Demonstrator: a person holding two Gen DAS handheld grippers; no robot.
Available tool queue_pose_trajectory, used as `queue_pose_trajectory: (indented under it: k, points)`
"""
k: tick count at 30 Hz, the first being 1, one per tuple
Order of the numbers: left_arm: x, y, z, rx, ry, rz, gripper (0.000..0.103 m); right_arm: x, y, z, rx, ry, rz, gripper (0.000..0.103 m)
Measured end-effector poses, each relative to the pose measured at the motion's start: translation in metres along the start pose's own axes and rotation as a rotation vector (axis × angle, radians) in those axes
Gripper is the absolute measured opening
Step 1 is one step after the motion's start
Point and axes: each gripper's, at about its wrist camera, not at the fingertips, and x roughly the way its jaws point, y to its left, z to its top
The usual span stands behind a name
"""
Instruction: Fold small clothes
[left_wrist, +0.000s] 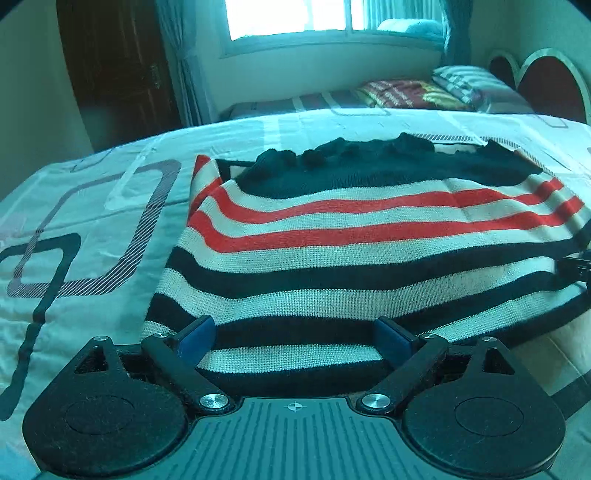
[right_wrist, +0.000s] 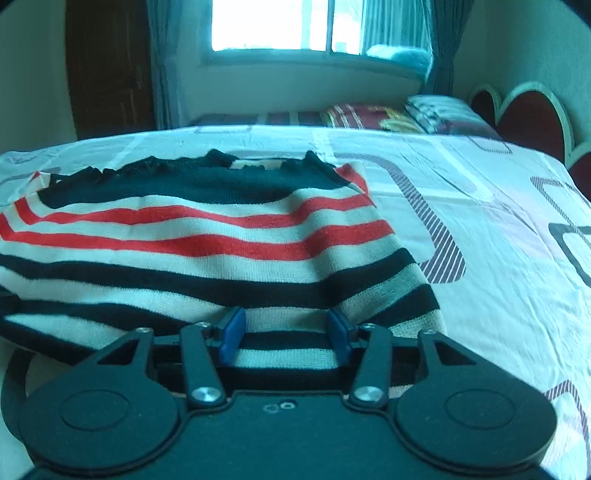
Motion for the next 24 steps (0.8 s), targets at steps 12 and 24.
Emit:
queue_pose_trajectory:
  k: [12,24]
  points:
    - [-0.06,0.031,-0.043,-0.104,-0.051,-0.029,0.092,-0.071,0.006,-0.023,0.058,-0.053,0.039,0.048]
    - [-0.042,0.006,-0.012,-0.124,-0.078,-0.039,0.092,-0.04,0.053,-0.004,-0.035,-0.047,0.182,0.048]
